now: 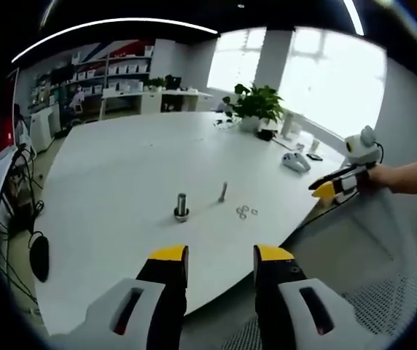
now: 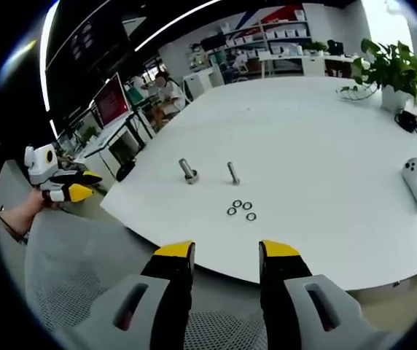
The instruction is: Place the washer onto the threaded stud by aligning its center hole with the stud, sliding it down to the base, and recovering from edge contact or off-axis alignment until the washer reaches the visible bottom stop.
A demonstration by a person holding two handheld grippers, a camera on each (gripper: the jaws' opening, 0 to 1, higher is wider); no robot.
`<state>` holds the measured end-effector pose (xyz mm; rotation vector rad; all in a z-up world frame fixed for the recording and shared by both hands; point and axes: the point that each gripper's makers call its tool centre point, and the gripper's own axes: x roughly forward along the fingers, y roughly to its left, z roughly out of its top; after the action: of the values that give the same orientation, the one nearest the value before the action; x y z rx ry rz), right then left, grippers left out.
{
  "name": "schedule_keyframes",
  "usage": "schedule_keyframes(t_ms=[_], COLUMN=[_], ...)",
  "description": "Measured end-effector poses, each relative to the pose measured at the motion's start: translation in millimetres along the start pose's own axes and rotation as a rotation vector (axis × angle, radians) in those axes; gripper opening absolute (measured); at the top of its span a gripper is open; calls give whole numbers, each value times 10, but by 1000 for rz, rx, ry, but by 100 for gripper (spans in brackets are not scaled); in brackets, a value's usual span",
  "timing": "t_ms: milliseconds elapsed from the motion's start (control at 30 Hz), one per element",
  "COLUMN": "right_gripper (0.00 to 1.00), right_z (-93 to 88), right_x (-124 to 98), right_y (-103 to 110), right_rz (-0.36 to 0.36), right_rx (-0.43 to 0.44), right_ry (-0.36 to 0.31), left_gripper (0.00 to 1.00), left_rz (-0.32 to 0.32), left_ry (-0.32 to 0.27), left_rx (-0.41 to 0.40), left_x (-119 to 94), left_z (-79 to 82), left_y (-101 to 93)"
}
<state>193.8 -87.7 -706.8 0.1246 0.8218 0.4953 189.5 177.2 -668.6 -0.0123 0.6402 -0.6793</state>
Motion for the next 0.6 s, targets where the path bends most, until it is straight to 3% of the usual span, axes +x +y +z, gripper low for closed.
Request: schedule_keyframes(t_ms=[600], right_gripper=[38], right_z=[-51], right_x=[-1], right_y=[-11], right_rz=[-17], right_rx=[-18], right_ry=[27], left_gripper=[32], left_rz=[-14], left_ry=[25], left_rx=[-4], left_x=[8], left_z=[-50], left_y=[-24])
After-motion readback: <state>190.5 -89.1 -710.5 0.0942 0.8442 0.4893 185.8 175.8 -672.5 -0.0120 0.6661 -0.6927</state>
